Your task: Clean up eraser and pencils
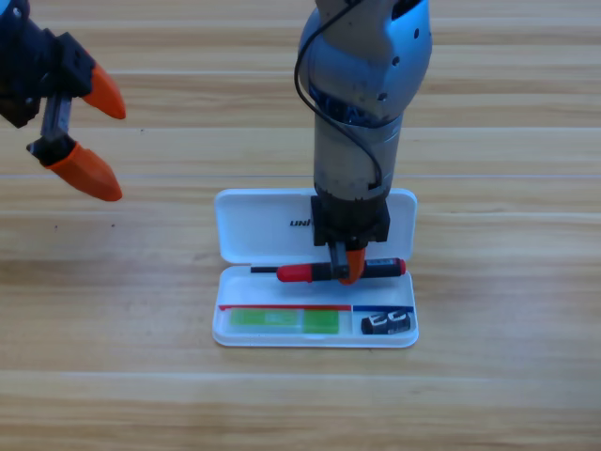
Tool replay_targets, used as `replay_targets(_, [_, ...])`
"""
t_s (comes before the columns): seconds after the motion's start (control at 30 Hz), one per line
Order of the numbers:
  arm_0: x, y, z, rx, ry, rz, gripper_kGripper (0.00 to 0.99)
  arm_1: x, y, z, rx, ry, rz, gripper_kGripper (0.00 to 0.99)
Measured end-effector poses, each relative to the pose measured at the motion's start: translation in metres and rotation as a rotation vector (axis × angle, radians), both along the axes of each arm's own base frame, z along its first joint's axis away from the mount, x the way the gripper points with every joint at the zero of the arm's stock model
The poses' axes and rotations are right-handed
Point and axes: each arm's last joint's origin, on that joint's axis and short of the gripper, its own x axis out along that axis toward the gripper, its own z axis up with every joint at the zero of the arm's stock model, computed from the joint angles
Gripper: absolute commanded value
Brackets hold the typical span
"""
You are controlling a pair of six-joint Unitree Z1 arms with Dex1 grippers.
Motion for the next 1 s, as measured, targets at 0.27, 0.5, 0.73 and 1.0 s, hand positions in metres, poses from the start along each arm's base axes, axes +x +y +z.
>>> replay_targets(0.27, [0.0, 0.0, -0.001, -0.001, 0.002, -0.001, 0.99, -0.001, -0.001, 0.0, -0.009, 0.007, -0.006, 0.916])
replay_targets(0.5, [0.0, 0.0, -0.005, -0.003, -0.001, -0.001, 0.99, -0.021, -0.014, 0.03, 0.037, 0.136, 0.005, 0.945])
replay_targets(0.73, [0.002, 0.0, -0.004, -0.015, -0.009, 0.003, 0.99, -0.094, -0.081, 0.169, 0.338, 0.146, 0.047, 0.973])
replay_targets(1.0, [0.038, 0.002, 0.032, -0.153, -0.092, 0.041, 0.963, -0.13, -0.133, 0.179, 0.55, 0.149, -0.1, 0.989])
